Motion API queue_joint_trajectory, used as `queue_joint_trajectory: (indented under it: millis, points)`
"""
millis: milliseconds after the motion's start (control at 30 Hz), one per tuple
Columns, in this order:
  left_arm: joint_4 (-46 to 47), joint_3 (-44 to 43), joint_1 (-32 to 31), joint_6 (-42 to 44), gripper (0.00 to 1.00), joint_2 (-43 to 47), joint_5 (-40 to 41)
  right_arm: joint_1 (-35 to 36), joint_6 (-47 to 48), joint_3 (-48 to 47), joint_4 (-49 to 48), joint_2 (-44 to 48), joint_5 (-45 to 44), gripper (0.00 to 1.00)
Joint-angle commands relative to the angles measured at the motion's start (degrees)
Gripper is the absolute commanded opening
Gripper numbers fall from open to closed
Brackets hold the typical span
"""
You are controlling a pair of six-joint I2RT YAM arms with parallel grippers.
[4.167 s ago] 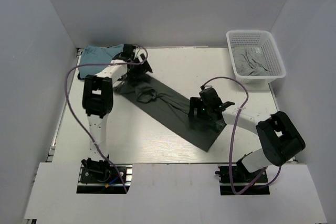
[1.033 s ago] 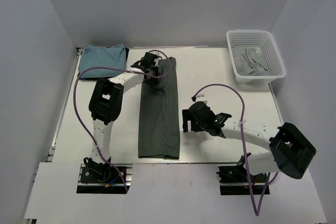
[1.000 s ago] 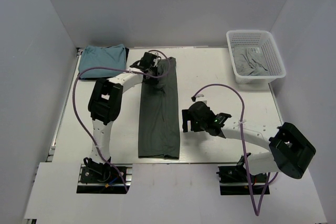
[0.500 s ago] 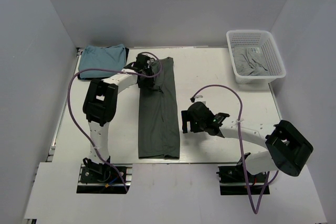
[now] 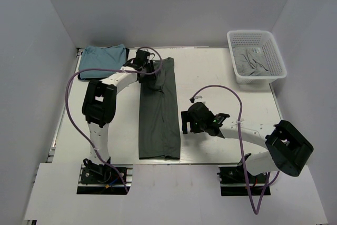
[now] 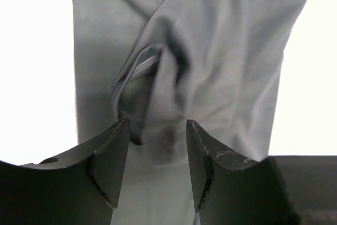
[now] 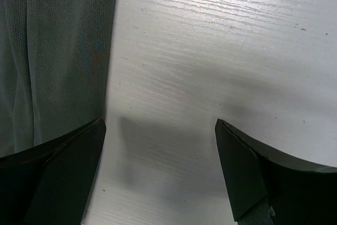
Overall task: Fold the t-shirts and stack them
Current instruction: Rotate the tshirt 90 degrees
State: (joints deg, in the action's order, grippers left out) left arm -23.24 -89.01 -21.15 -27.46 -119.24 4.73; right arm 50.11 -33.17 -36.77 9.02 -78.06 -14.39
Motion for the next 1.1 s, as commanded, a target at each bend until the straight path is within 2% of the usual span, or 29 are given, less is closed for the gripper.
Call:
queue_joint_trajectory:
  millis: [0, 167, 267, 400, 433, 467, 900, 1067]
  points:
    - [2.1, -2.8, 0.2, 0.6, 0.58, 1.1, -2.4, 0.0, 0.6, -1.5, -1.6, -0.2, 0.0, 0.90]
    - [3.3, -4.0, 0.8, 0.6, 0.58, -0.4, -4.7, -0.1, 0.9, -2.1, -1.5, -1.2, 0.2, 0.90]
    - [1.7, -6.9, 1.4, 1.1, 0.52, -2.9, -4.7, -0.3, 1.0, -2.3, -1.5, -1.3, 0.0, 0.90]
    - [0.7, -7.4, 1.4, 0.6, 0.27, -4.4, -2.8, -0.2, 1.1, -2.8, -1.4, -1.2, -0.5, 0.90]
    - [0.7, -7.4, 1.4, 0.0, 0.07, -4.9, -2.3, -0.2, 1.1, -2.8, -1.2, -1.3, -0.3, 0.90]
    - [0.0, -8.1, 1.4, 0.0, 0.00, -4.9, -1.7, -0.3, 1.0, -3.0, -1.1, -1.5, -0.3, 0.90]
    - [6.6, 1.6, 1.9, -0.7, 0.00, 5.8, 3.3, -0.1, 1.2, -2.9, -1.6, -1.7, 0.4, 0.89]
    - [7.3, 3.8, 1.9, -1.2, 0.00, 6.3, 5.1, -0.2, 1.2, -2.7, -1.7, -1.8, 0.7, 0.89]
